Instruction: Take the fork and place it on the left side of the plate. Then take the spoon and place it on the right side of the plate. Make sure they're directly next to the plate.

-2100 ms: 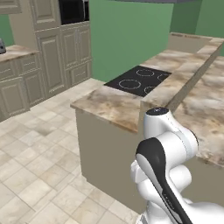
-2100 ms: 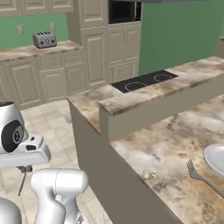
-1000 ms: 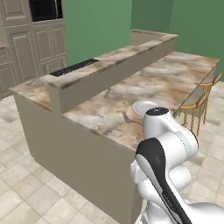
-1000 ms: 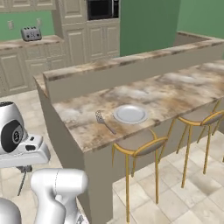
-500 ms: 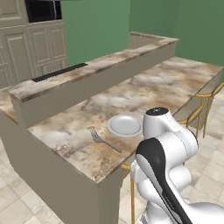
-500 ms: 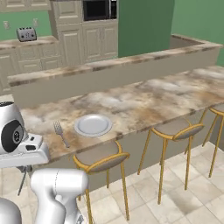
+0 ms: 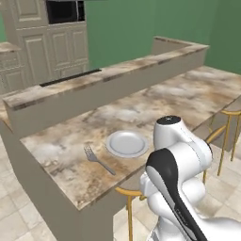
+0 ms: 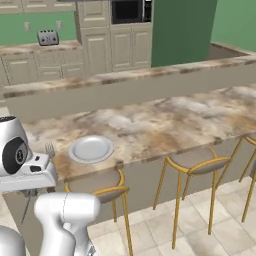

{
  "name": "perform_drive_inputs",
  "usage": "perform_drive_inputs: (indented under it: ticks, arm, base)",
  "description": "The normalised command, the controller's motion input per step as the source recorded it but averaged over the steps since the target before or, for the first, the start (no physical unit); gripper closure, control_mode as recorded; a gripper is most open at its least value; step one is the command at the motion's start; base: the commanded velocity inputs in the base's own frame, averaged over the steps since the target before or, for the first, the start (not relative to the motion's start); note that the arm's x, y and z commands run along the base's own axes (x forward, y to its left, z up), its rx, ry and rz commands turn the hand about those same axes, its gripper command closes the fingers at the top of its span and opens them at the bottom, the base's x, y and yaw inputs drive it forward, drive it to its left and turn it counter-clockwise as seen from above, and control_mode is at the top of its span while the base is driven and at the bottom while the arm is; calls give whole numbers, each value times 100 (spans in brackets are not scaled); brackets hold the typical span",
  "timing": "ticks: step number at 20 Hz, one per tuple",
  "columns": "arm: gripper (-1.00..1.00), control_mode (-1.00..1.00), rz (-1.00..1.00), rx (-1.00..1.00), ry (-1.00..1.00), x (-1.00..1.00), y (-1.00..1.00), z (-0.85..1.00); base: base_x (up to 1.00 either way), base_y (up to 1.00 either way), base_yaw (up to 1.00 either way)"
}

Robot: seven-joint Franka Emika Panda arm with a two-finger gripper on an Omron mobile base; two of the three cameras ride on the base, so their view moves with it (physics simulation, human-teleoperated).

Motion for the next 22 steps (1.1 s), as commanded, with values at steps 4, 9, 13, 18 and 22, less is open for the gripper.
perform_drive_inputs:
  ticks: [4, 9, 13, 18, 22]
  arm:
    - [100, 100, 0, 0, 0, 0, 0, 0]
    - [100, 100, 0, 0, 0, 0, 0, 0]
    - [100, 100, 0, 0, 0, 0, 0, 0]
    - [100, 100, 0, 0, 0, 0, 0, 0]
    - [100, 100, 0, 0, 0, 0, 0, 0]
  base:
    - [25, -100, 29]
    - [5, -100, 25]
    - [9, -100, 23]
    - [57, -100, 22]
    - [91, -49, 18]
